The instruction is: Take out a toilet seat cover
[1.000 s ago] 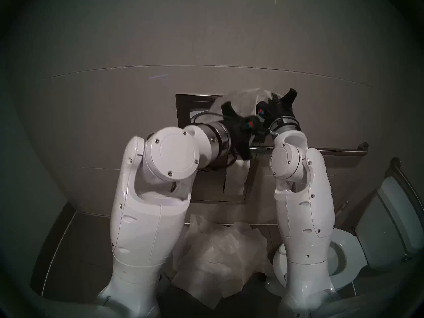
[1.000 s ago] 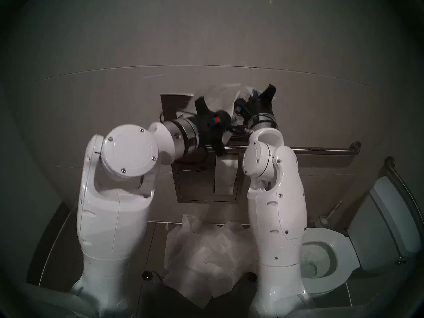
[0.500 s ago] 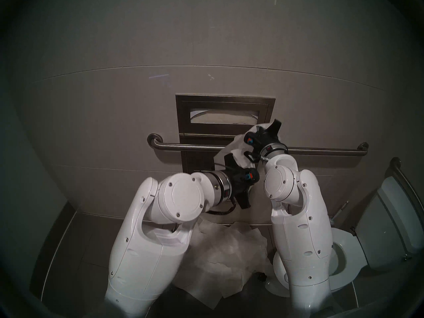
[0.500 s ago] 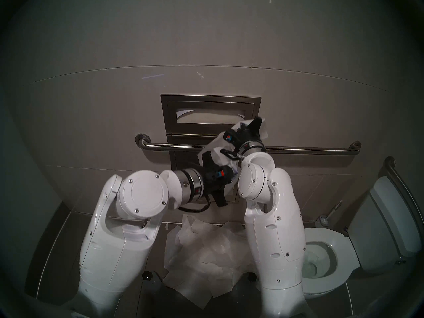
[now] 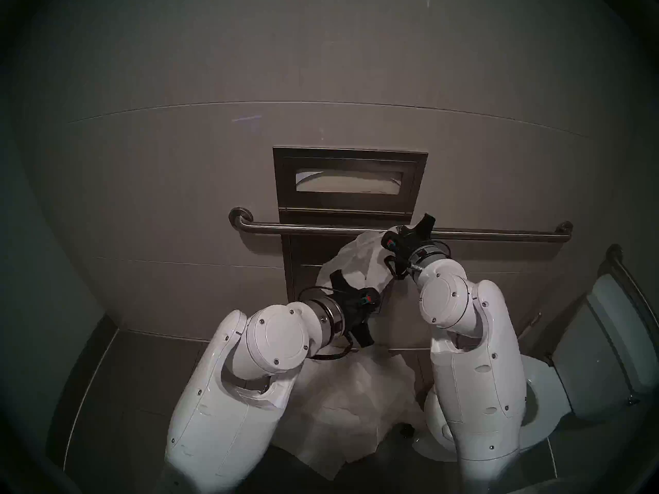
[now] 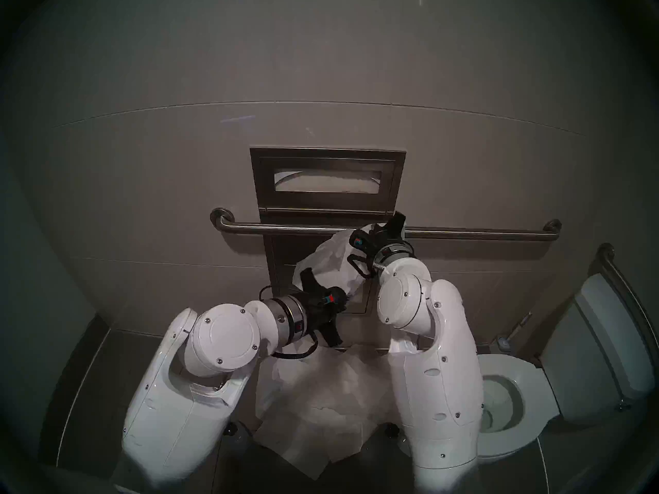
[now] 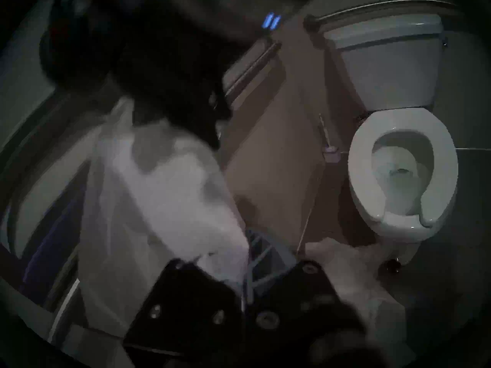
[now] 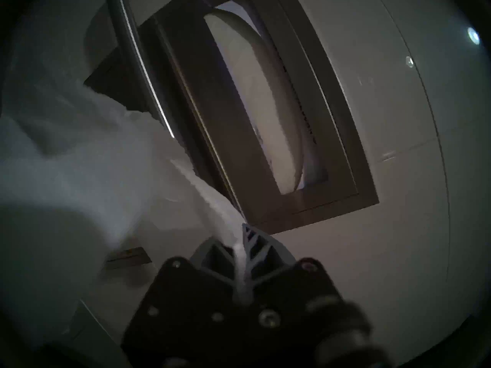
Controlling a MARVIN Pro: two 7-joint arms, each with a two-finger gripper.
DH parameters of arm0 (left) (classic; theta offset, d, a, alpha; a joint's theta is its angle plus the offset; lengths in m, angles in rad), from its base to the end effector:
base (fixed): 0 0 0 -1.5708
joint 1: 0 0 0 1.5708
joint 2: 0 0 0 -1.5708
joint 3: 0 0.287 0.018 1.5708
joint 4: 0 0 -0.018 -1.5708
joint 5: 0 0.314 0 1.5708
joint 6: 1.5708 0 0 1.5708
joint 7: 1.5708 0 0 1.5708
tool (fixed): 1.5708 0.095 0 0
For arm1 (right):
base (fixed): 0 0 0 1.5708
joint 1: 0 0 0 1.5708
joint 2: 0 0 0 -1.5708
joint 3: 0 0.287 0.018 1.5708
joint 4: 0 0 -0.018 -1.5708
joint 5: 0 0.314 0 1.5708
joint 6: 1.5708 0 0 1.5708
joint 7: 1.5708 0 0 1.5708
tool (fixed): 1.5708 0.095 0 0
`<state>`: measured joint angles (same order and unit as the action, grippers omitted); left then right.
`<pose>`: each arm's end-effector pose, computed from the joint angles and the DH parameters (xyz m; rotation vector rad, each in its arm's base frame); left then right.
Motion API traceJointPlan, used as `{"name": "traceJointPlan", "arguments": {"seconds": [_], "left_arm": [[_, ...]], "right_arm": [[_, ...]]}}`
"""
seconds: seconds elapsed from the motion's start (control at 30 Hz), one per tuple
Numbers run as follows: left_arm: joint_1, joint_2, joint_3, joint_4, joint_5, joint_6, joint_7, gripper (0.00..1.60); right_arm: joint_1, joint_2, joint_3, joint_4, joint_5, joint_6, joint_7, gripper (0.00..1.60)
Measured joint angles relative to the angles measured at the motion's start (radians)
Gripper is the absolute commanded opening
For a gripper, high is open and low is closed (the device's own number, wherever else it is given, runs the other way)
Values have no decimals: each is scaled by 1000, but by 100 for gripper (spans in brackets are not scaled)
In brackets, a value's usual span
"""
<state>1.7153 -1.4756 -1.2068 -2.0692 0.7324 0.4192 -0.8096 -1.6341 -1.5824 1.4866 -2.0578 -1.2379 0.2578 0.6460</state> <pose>0.3172 -0.1507 -0.2454 2.0570 -1.5935 1.5657 0.3837 0.0358 -0.1993 1.7212 1.2112 1.3982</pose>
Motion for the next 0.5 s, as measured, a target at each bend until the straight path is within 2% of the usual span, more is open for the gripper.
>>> {"name": "traceJointPlan", "arguments": {"seconds": [0.17, 0.2, 0.23, 0.5], "left_arm": [[-10, -15, -50, 53, -15, -10, 37, 0], [-12, -18, -61, 55, -21, -13, 42, 0], [-13, -20, -68, 55, -25, -15, 44, 0], [-29, -30, -95, 52, -76, -48, 30, 0]], "right_arm": [[-6, 8, 11, 1, 25, -20, 28, 0], [-6, 10, 14, 3, 32, -25, 39, 11], [-6, 10, 16, 5, 37, -28, 44, 66], [-6, 17, 41, 45, 101, -72, 73, 66]]}}
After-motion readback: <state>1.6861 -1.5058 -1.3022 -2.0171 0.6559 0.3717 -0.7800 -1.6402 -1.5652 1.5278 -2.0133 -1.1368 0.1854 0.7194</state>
